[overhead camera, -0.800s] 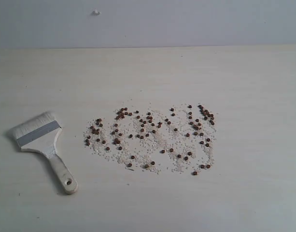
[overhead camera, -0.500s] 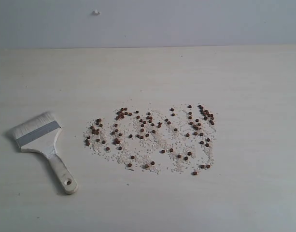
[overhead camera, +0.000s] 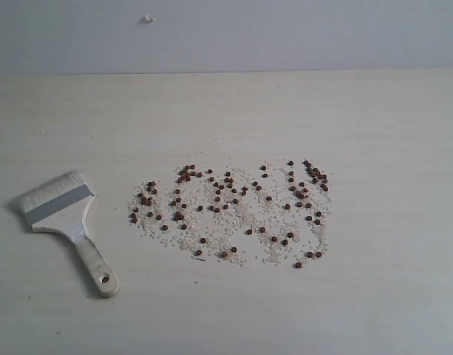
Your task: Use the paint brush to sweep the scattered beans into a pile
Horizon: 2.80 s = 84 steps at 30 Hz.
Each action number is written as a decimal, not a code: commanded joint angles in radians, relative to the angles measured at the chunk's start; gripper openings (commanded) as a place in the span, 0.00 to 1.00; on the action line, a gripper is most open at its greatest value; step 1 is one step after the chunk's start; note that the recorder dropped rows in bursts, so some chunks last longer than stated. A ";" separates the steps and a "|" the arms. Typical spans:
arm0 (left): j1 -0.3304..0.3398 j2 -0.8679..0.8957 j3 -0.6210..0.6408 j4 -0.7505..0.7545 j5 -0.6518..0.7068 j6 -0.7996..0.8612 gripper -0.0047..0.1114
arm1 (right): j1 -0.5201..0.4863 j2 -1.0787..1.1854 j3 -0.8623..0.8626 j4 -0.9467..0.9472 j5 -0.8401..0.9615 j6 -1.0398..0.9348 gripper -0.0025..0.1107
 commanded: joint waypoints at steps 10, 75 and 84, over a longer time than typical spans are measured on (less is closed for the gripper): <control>-0.007 0.426 -0.248 -0.011 -0.144 0.474 0.04 | -0.004 -0.006 0.005 -0.004 -0.006 0.000 0.02; -0.228 1.101 -0.566 1.568 1.057 -1.468 0.04 | -0.004 -0.006 0.005 -0.006 -0.006 0.000 0.02; -0.228 1.196 -0.494 1.449 0.908 -1.530 0.15 | -0.004 -0.006 0.005 -0.006 -0.006 0.000 0.02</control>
